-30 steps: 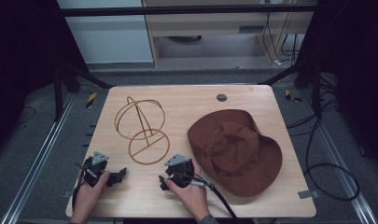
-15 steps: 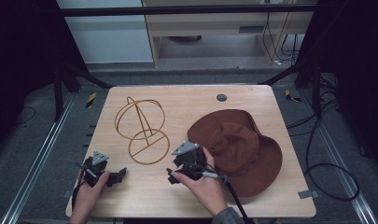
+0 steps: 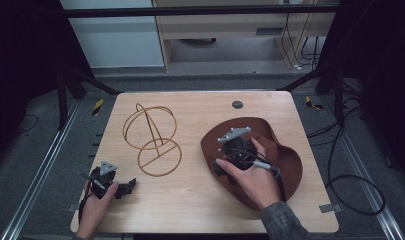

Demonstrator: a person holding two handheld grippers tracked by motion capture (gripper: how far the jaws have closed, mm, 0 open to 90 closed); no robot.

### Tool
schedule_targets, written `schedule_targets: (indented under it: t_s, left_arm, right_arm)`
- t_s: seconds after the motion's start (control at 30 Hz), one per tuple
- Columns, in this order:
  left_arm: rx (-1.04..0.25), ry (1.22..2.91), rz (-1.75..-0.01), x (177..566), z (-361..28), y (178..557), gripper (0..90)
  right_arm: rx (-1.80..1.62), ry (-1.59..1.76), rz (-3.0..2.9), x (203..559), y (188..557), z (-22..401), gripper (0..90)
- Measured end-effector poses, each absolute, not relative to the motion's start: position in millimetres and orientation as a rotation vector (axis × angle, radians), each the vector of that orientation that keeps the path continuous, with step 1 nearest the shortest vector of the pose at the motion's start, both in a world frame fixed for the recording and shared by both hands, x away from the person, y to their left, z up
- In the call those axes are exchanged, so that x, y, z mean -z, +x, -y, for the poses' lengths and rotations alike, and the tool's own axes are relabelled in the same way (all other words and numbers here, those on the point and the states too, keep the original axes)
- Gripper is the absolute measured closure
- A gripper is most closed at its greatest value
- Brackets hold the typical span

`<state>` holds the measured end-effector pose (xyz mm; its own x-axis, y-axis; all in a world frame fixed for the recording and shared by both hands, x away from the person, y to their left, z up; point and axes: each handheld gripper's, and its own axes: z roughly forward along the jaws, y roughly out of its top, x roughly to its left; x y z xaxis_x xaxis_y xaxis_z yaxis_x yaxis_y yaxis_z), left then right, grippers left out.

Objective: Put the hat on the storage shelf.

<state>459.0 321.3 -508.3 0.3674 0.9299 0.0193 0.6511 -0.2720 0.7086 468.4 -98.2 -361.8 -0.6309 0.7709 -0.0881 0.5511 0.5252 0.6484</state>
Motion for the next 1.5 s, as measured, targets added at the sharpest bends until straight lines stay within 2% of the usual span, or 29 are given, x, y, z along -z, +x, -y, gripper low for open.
schedule_targets:
  t_s: [0.1,0.53,0.67,0.9,1.17,1.4,1.5]
  left_arm:
    - [-0.588,2.021,-1.358,508,-321,460,0.0]
    - [-0.588,2.02,-1.357,508,-319,461,0.0]
    - [-0.585,2.021,-1.353,508,-318,461,0.0]
    - [-0.584,2.022,-1.352,508,-318,460,0.0]
    - [-0.584,2.026,-1.348,508,-318,461,0.0]
    - [-0.584,2.027,-1.346,508,-318,461,0.0]
    - [-0.584,2.027,-1.346,508,-318,461,0.0]
  right_arm:
    - [-0.774,1.118,-2.42,362,476,120,20.6]
    - [-0.732,1.219,-2.397,355,500,165,14.5]
    - [-0.69,1.25,-2.404,359,514,169,14.8]
    - [-0.652,1.253,-2.456,370,528,163,21.7]
    - [-0.696,1.327,-2.47,384,533,173,20.0]
    - [-0.664,1.342,-2.457,395,535,177,29.3]
    - [-0.672,1.354,-2.46,399,537,179,37.2]
